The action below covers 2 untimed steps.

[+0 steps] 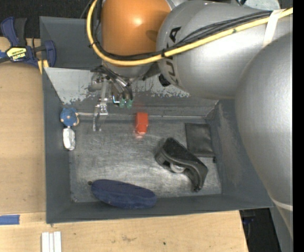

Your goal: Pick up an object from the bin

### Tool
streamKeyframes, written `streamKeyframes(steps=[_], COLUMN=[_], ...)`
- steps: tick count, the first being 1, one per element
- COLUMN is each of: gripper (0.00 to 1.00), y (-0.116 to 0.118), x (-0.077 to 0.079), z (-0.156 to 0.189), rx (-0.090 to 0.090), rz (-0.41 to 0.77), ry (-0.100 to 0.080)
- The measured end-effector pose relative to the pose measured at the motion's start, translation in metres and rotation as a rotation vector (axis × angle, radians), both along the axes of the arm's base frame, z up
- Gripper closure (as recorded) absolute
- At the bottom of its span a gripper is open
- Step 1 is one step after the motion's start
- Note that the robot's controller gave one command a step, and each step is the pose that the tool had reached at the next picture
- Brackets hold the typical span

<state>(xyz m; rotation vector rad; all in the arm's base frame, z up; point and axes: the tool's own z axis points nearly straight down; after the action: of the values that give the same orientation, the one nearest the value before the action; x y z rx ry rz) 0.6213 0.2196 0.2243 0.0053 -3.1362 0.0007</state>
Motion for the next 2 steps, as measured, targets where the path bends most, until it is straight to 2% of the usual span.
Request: streamKeyframes(steps=[1,2], gripper=[0.00,0.00], y=[0.017,-0.094], x=[-0.031,-0.003], z=[-0.088,-0.105], rx=[-0.001,-0.005], rz=[-0.129,-0.145], ry=[0.000,-0.006])
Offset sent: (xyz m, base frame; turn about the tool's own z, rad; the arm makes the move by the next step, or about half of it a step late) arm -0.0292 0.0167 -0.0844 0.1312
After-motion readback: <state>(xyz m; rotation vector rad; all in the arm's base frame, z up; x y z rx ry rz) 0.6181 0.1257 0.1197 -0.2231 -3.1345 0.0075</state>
